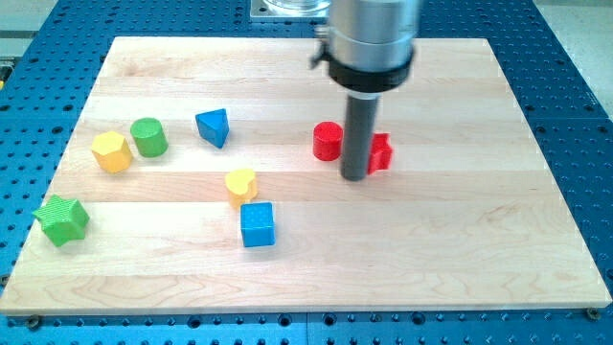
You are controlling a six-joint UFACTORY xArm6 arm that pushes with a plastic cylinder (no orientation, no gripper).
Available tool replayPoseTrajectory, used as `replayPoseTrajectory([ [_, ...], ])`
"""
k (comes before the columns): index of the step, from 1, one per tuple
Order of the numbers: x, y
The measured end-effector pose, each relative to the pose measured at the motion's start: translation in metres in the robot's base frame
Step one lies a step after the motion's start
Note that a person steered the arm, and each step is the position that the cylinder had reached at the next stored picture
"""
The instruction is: Move the red circle to the center of the board
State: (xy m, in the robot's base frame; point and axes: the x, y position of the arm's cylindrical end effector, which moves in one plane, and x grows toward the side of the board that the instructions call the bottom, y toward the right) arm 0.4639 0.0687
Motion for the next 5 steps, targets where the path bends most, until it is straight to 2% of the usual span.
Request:
replayPoseTrajectory([
  [2, -0.012, 0.031],
  [3, -0.003, 0.008],
  [4, -0.027, 0.008],
  [5, -0.035, 0.072],
])
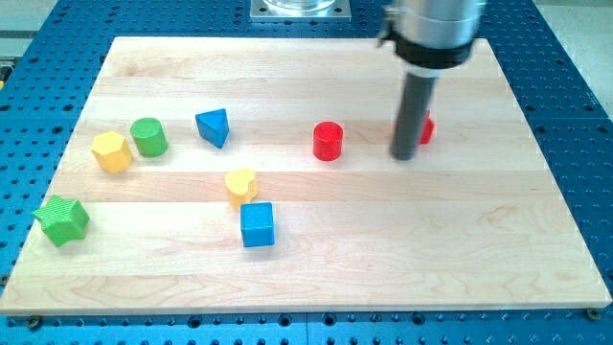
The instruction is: Move the red circle to the center of the board
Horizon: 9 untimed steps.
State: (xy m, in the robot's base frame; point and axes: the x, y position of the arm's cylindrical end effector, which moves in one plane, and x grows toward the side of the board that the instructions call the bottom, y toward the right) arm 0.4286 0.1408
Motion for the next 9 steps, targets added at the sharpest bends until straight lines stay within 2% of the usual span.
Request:
replayPoseTrajectory([
  [1, 0.035, -0.029],
  [2, 0.059, -0.083],
  [3, 0.036, -0.11],
  [5, 0.008, -0.108],
  [7, 0.018, -0.131],
  [9, 0.011, -0.149],
])
